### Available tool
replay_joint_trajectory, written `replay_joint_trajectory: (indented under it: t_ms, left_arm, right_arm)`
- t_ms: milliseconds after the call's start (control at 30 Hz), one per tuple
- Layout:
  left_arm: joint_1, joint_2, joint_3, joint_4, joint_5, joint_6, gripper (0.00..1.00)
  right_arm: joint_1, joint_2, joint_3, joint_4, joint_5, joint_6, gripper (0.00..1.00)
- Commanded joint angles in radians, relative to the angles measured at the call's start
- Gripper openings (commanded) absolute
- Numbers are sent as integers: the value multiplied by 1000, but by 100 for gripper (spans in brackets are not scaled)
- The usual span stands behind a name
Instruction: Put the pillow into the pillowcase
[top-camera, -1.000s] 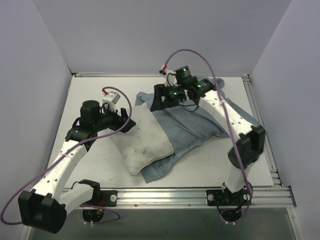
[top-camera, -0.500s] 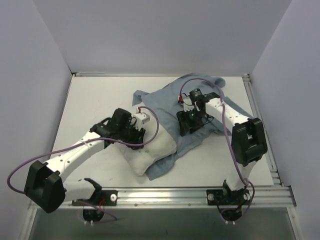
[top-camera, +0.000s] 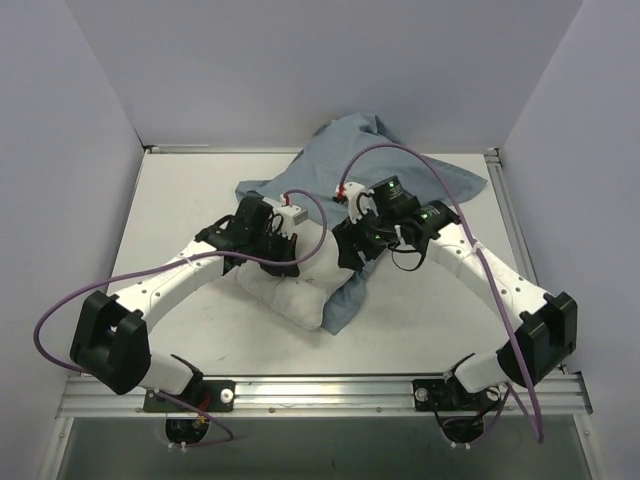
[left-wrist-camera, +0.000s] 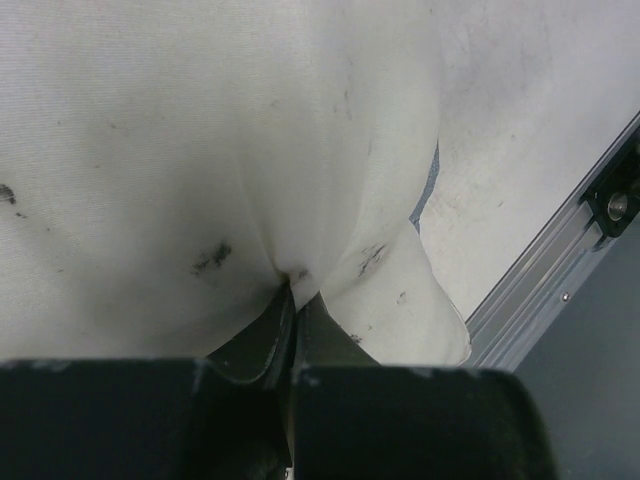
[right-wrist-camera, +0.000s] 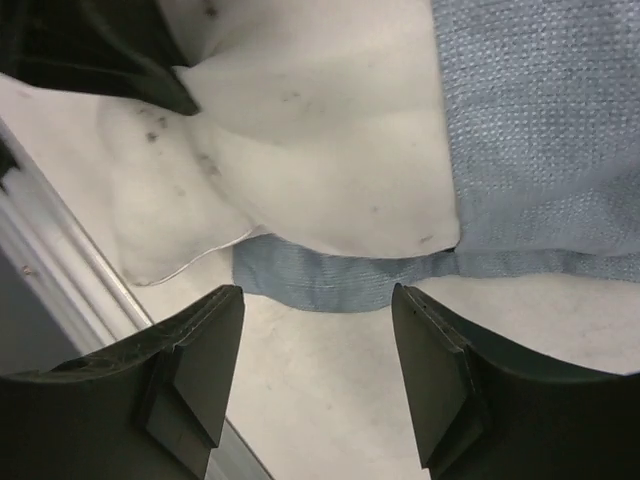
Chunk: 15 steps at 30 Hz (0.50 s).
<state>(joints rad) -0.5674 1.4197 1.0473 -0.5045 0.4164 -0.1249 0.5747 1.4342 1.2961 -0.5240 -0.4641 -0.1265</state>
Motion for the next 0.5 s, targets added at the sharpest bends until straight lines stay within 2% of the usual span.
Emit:
replay_joint_trajectory:
  t_ms: [0,167,300,400,433,467]
  left_arm:
    - [8,12,33,55,41,-25,0]
    - [8,5,25,54,42,-24,0]
    - [11,-13,13,57,30,-24,0]
    - [18,-18,-1,61,19,-30,0]
    - [23,-18,-1,64,19,-36,0]
    - [27,-16,-4,69,22,-44,0]
  right_arm:
    - [-6,103,-12,76,180,-41,61]
    - [-25,204,61,150,277,-41,58]
    - [-27,215,60,213,323,-81,55]
    - [-45,244,77,213,311,-85,45]
    - [-52,246,80,214,297,-88,33]
    - [-59,247,83,203,280,-88,26]
